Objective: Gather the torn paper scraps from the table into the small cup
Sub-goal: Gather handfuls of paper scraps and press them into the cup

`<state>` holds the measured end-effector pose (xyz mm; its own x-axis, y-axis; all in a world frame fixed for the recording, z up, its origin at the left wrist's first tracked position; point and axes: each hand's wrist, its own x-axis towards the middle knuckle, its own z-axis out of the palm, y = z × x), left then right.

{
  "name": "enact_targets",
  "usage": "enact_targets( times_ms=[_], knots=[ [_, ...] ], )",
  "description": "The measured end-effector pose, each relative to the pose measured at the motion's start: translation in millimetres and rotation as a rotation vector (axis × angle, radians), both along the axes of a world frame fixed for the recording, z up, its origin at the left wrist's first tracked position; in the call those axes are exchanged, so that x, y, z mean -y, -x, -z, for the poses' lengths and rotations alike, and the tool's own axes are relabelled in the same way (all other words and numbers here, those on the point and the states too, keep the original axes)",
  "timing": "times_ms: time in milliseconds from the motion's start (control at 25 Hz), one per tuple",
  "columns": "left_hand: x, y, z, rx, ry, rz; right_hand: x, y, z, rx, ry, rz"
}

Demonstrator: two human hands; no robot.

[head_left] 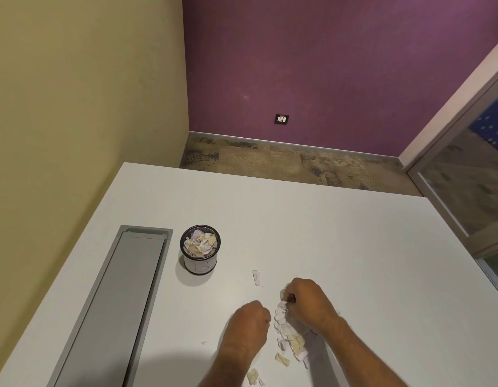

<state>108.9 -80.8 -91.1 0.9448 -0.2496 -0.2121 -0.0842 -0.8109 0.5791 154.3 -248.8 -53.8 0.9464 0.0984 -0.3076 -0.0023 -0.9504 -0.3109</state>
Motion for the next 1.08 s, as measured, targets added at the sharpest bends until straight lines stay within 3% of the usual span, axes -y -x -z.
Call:
enact_targets(
  times_ms=[240, 480, 640, 760, 1080],
  knots=[
    [-14.8, -1.8, -14.4, 0.072, 0.209, -0.195, -3.2, -8.6, -13.1, -0.015, -0.219, 0.151],
    [-52.6, -30.5, -65.9, 0.359, 0.444, -0.341, -45.2, -36.2, -62.2, 0.039, -0.613, 0.235],
    [-92.8, -60.2, -95.2, 0.44, 0.499, -0.577, -97.4, -60.4, -84.5, 0.088, -0.799, 0.211],
    [-120.7, -76.2, -105.8, 0.429, 0.499, -0.696, -134.1, -78.3, -89.6, 0.134, -0.78, 0.167],
    [-142.0, -96.1, -108.2, 0.407, 0.39, -0.65, -171.5, -99.1, -76.0, 0.138, -0.461, -0.082]
  ],
)
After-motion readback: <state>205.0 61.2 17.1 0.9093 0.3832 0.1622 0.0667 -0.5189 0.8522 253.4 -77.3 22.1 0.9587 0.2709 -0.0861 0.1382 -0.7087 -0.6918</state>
